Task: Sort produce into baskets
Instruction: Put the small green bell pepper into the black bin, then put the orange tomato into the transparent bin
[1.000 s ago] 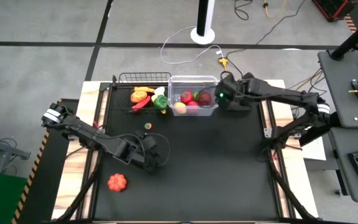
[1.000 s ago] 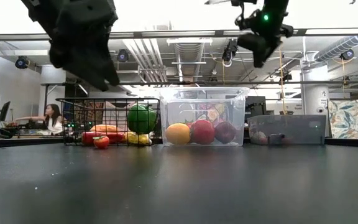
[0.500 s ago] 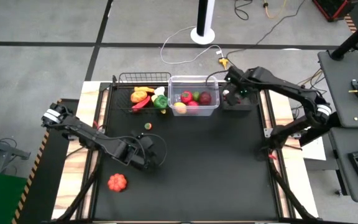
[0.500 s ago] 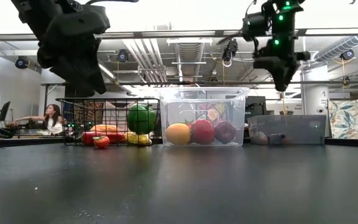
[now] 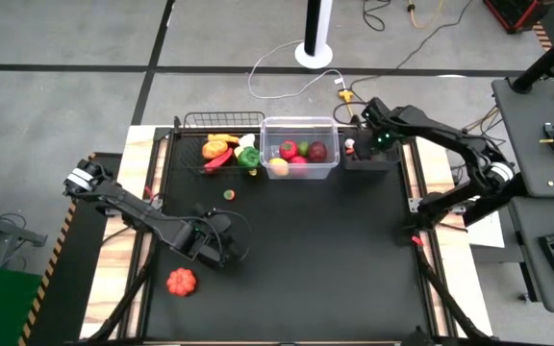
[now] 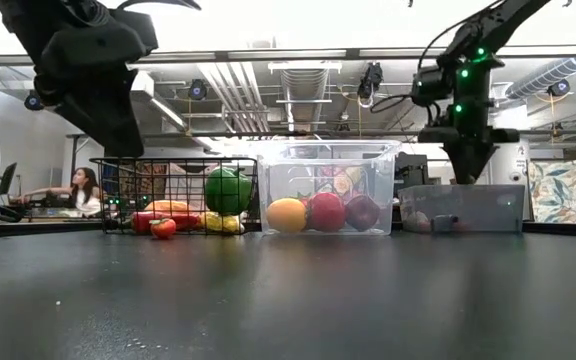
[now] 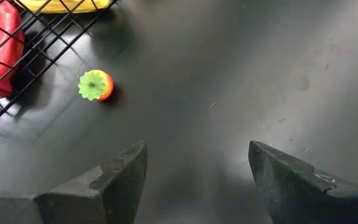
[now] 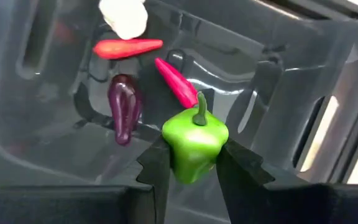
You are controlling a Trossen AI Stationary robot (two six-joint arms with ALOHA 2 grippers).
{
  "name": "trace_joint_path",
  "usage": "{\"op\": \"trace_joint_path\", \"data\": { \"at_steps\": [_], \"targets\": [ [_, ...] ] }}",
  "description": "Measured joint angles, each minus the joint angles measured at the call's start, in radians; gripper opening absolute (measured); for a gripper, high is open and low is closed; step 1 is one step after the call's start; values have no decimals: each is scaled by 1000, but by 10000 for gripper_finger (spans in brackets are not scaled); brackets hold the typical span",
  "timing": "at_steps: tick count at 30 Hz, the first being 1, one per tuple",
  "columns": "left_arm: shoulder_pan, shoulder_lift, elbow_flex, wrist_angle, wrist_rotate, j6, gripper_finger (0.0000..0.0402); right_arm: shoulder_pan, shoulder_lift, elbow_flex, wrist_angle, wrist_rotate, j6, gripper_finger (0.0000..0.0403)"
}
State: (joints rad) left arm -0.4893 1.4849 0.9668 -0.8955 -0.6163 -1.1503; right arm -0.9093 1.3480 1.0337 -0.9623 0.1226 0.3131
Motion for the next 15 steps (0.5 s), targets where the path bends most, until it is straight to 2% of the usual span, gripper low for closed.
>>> {"op": "trace_joint_path", "data": {
  "at_steps": [6,15],
  "targets": [
    [-1,0,0,-3,0,14,261,-1,1,-49,42,1,2,114],
    [-1,2,0,-2,-3,115,261,-1,1,-60,64,8,29,164]
  ]
}}
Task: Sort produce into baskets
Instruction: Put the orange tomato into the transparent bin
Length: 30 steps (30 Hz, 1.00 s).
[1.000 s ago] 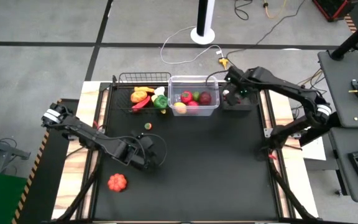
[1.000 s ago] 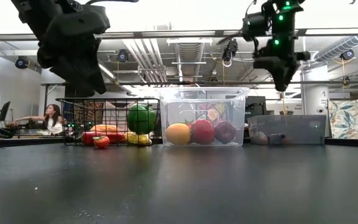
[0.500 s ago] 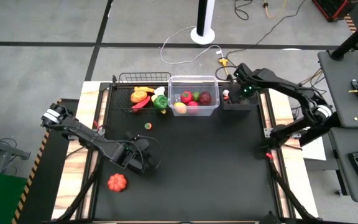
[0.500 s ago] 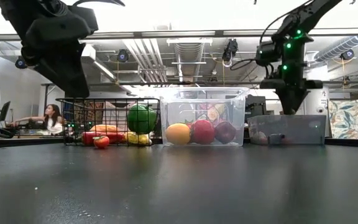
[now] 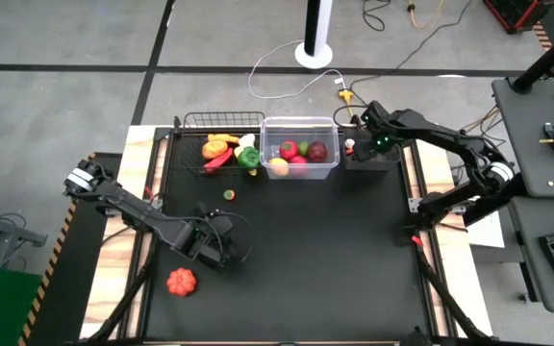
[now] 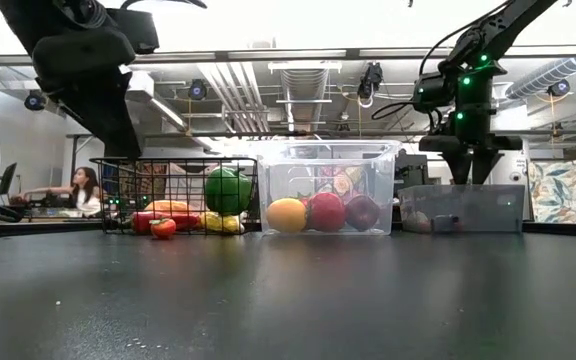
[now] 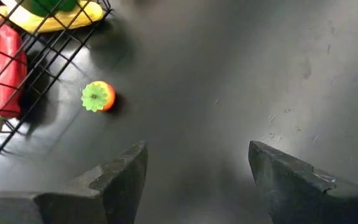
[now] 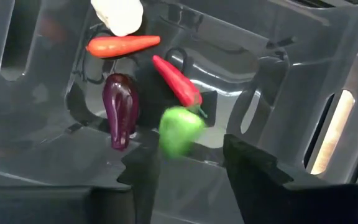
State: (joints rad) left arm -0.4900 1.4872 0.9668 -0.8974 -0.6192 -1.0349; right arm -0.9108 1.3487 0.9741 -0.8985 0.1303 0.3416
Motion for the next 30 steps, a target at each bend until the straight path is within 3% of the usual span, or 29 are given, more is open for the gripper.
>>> {"op": "trace_joint_path", "data": {
  "at_steps": [10,19,24,30],
  "targets": [
    [0,0,-47,2,-2,24,261,3,-12,-1,11,0,-1,201],
    [0,0,-95,14,-55,43,261,56,-139,-1,75,0,0,203],
    [3,0,-156,96,-91,173,261,101,-218,-1,78,0,0,203],
    [40,-1,-231,310,-97,348,261,165,-285,-1,79,0,25,203]
  ]
}}
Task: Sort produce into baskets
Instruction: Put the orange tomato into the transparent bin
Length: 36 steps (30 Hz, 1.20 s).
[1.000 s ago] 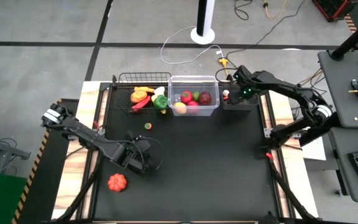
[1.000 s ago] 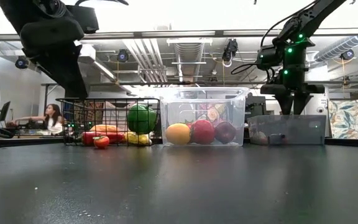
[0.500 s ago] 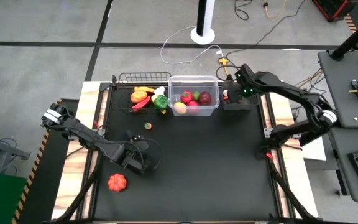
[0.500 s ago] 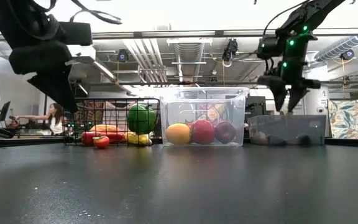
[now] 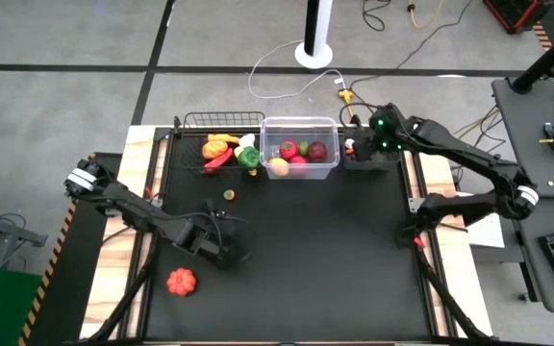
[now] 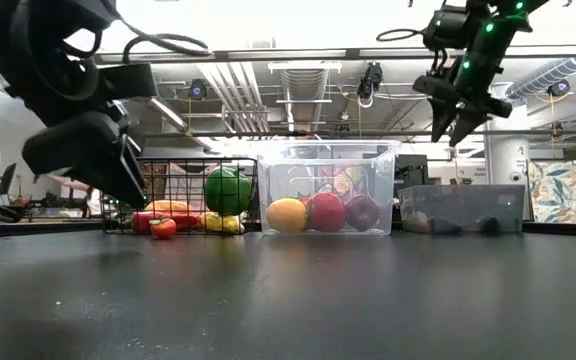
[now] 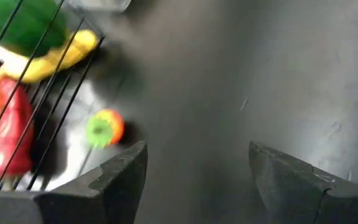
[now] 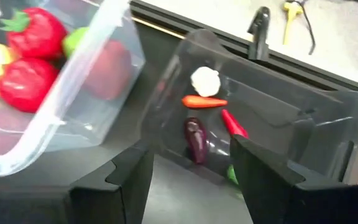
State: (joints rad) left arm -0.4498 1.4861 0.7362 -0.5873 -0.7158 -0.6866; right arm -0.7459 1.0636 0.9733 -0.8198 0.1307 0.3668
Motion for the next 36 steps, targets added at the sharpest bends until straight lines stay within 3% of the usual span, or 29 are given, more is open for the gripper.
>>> {"op": "trace_joint_path", "data": {
  "at_steps": [7,12,21,24,36],
  "targets": [
    [71,-17,-91,250,-44,164,261,69,-22,0,27,0,17,203],
    [109,-45,-164,314,-158,152,261,99,-16,0,26,0,23,203],
    [175,-62,-300,527,-171,151,261,107,-15,0,50,1,27,203],
    [176,-55,-326,577,-218,153,261,107,-15,0,49,1,27,203],
    [194,-52,-442,798,-238,187,261,107,-15,-25,49,2,26,203]
  ]
}}
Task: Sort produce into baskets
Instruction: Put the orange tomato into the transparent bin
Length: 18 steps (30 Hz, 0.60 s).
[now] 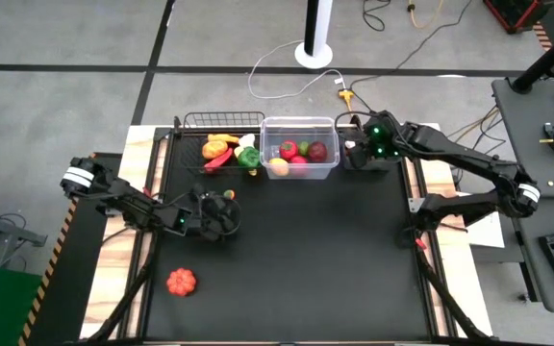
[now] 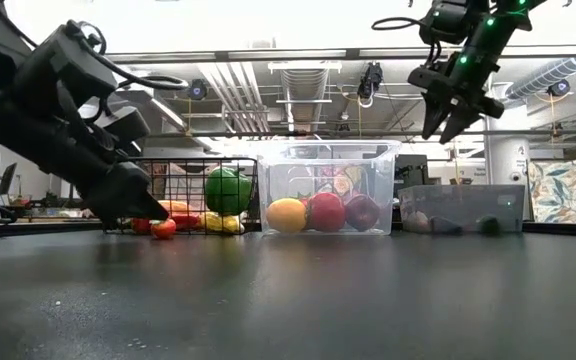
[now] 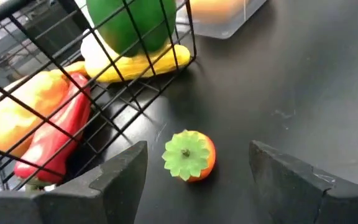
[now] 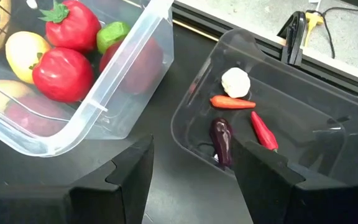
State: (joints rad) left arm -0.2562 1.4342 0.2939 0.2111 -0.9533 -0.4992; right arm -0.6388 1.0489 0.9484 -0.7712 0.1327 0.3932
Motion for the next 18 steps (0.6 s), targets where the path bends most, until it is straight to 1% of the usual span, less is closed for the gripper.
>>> {"op": "trace_joint_path", "data": {
  "at_steps": [5,11,13,18],
  "targets": [
    [22,0,-48,152,-1,79,261,0,0,-3,0,0,0,203],
    [40,1,-58,167,3,87,261,0,0,-3,0,0,0,203],
    [41,4,-59,174,21,91,261,0,0,-3,0,0,0,203],
    [42,36,-59,219,37,94,261,0,0,-3,1,0,0,203]
  ]
}}
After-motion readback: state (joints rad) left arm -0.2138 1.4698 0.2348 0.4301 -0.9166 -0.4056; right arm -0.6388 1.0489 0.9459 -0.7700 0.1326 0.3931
